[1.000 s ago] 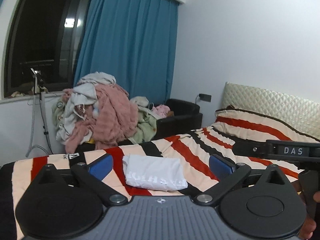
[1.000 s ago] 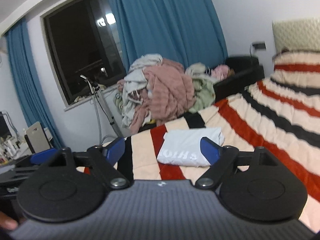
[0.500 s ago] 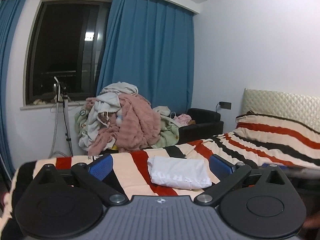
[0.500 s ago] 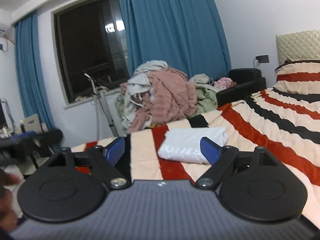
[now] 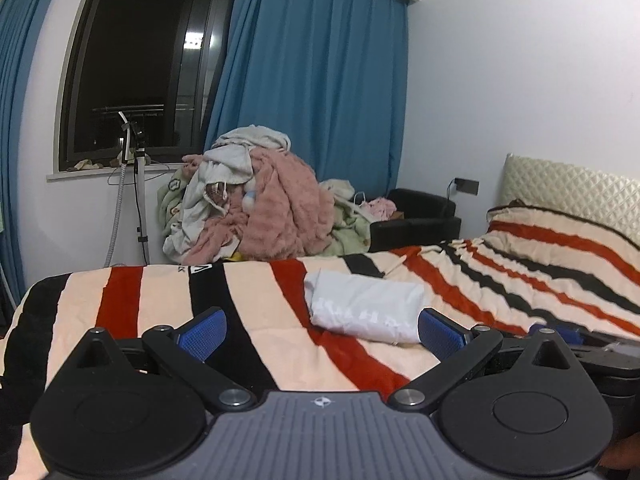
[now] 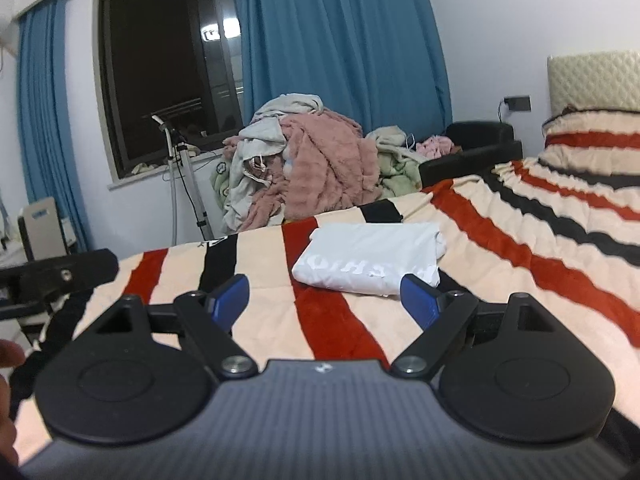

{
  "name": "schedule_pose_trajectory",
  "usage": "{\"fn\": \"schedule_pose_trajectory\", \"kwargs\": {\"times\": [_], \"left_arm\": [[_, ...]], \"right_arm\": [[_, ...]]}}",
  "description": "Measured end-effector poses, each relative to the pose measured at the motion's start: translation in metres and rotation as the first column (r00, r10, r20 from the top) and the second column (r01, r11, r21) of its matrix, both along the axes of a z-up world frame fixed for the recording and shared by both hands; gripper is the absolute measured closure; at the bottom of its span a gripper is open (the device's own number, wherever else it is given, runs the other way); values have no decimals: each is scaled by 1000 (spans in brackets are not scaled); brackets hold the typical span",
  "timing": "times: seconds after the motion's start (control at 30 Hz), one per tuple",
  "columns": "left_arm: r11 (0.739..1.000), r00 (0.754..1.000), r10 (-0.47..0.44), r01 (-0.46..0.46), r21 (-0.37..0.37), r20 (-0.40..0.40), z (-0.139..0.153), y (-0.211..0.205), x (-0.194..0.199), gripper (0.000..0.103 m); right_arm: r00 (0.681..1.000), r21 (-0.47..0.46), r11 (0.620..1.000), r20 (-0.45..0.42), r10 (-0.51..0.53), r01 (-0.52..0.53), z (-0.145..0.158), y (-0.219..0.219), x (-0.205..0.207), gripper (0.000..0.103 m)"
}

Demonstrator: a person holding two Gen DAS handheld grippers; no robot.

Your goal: Fold clothes

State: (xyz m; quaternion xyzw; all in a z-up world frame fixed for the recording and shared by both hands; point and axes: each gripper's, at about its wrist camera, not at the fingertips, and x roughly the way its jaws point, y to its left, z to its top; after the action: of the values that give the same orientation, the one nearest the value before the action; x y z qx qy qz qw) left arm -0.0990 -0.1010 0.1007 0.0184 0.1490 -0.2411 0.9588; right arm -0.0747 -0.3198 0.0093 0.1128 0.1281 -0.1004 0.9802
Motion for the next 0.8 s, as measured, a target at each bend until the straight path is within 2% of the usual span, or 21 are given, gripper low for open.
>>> {"fn": "schedule_pose_trajectory", "kwargs": {"times": [0.37, 0.8], "left_arm": [[1000, 1000, 24, -24, 6, -14, -10, 0, 7, 0], [999, 999, 32, -32, 13, -17, -9, -4, 4, 0]], "right_arm": [[1000, -43, 999, 3, -16, 16, -2, 5, -2, 19], [1000, -38, 999, -6, -21, 21, -2, 6, 0, 19]]}}
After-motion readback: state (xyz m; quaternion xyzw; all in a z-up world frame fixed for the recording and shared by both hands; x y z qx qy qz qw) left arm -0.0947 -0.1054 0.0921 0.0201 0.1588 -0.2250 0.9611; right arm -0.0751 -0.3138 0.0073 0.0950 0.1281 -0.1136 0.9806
